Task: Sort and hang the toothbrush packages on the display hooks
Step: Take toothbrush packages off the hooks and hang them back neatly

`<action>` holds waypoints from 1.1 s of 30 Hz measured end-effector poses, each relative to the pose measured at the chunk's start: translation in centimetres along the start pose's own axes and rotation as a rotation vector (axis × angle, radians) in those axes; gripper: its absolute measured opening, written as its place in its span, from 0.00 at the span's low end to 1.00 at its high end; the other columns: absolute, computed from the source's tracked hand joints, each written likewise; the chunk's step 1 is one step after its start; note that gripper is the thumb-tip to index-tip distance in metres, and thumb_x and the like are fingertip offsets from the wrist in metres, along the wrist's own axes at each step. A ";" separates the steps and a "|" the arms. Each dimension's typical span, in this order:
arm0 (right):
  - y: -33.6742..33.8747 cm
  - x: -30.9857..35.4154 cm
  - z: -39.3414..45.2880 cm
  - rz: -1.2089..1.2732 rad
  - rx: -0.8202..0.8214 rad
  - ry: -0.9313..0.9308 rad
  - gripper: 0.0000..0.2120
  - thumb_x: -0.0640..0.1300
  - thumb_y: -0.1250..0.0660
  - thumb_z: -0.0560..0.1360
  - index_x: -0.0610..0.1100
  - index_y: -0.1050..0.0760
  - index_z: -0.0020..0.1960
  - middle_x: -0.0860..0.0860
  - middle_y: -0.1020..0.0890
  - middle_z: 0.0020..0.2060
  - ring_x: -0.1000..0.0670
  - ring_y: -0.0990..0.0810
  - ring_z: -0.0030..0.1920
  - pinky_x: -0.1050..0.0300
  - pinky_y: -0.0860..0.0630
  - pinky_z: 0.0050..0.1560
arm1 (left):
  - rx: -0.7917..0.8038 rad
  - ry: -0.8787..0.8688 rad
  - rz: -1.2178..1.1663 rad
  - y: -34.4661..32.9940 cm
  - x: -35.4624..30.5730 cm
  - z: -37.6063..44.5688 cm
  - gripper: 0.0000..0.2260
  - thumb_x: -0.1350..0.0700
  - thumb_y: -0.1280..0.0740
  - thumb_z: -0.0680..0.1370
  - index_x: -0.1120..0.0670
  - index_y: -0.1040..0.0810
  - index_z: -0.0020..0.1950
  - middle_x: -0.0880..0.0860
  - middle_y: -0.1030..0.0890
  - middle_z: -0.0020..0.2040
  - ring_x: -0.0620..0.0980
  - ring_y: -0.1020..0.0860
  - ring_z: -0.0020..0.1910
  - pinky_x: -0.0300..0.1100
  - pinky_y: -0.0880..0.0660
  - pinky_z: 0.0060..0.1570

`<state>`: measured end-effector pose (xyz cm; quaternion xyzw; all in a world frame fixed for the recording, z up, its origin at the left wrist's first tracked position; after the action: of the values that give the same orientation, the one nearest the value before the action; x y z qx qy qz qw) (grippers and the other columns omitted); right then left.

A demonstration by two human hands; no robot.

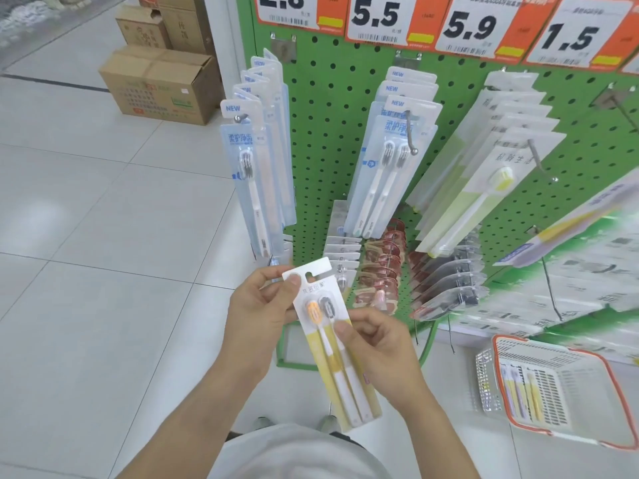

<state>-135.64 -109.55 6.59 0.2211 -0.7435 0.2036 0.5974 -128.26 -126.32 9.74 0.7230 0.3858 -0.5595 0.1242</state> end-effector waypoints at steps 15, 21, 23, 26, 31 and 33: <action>-1.0 0.6 -2.4 0.063 0.045 -0.094 0.10 0.44 0.24 0.71 0.41 0.15 0.49 0.41 0.13 0.44 0.43 0.15 0.42 0.53 0.21 0.45 | 0.202 0.129 -0.038 -1.6 1.7 -0.8 0.13 0.56 0.37 0.82 0.62 0.18 0.59 0.61 0.14 0.54 0.61 0.16 0.54 0.51 0.19 0.57; -1.2 0.5 -2.7 0.152 0.024 -0.125 0.13 0.45 0.23 0.69 0.39 0.15 0.50 0.38 0.13 0.44 0.45 0.14 0.39 0.54 0.19 0.42 | 0.341 0.115 0.109 -2.3 1.9 -1.8 0.14 0.53 0.35 0.81 0.62 0.18 0.58 0.62 0.14 0.53 0.64 0.16 0.54 0.51 0.19 0.58; -1.4 0.2 -2.8 0.134 0.050 -0.146 0.15 0.50 0.21 0.70 0.39 0.15 0.49 0.35 0.14 0.43 0.43 0.16 0.39 0.54 0.20 0.41 | 0.332 0.107 0.106 -1.8 1.7 -1.8 0.15 0.52 0.33 0.79 0.62 0.17 0.58 0.61 0.14 0.51 0.62 0.16 0.52 0.50 0.18 0.56; -1.5 -0.7 -2.8 0.025 0.110 -0.169 0.19 0.57 0.22 0.69 0.41 0.15 0.47 0.31 0.26 0.32 0.44 0.27 0.33 0.54 0.25 0.37 | 0.278 0.113 0.059 -1.0 1.5 -1.7 0.14 0.54 0.33 0.79 0.61 0.17 0.59 0.61 0.14 0.51 0.62 0.15 0.51 0.50 0.18 0.55; -1.6 -0.3 -2.8 0.013 0.117 -0.136 0.19 0.56 0.21 0.67 0.41 0.14 0.47 0.42 0.20 0.30 0.47 0.27 0.32 0.58 0.27 0.34 | 0.275 0.106 0.057 -1.0 1.4 -1.8 0.11 0.56 0.34 0.81 0.60 0.18 0.59 0.60 0.14 0.50 0.59 0.15 0.49 0.48 0.18 0.54; -1.6 -0.4 -2.9 0.039 0.092 -0.139 0.22 0.58 0.21 0.65 0.42 0.14 0.48 0.38 0.17 0.35 0.46 0.25 0.35 0.55 0.26 0.36 | 0.297 0.085 0.137 -1.1 1.5 -2.2 0.09 0.58 0.32 0.80 0.58 0.18 0.59 0.59 0.13 0.49 0.60 0.15 0.49 0.49 0.18 0.55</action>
<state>-132.35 -109.14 6.81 0.2476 -0.7770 0.2334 0.5296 -127.34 -123.56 9.39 0.7809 0.2537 -0.5696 0.0372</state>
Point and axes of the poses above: each hand's wrist, its own z-axis towards the middle knuckle, its own y-axis out of the back of the hand, x = y × z, the point moved 9 cm from there along z, towards the middle knuckle
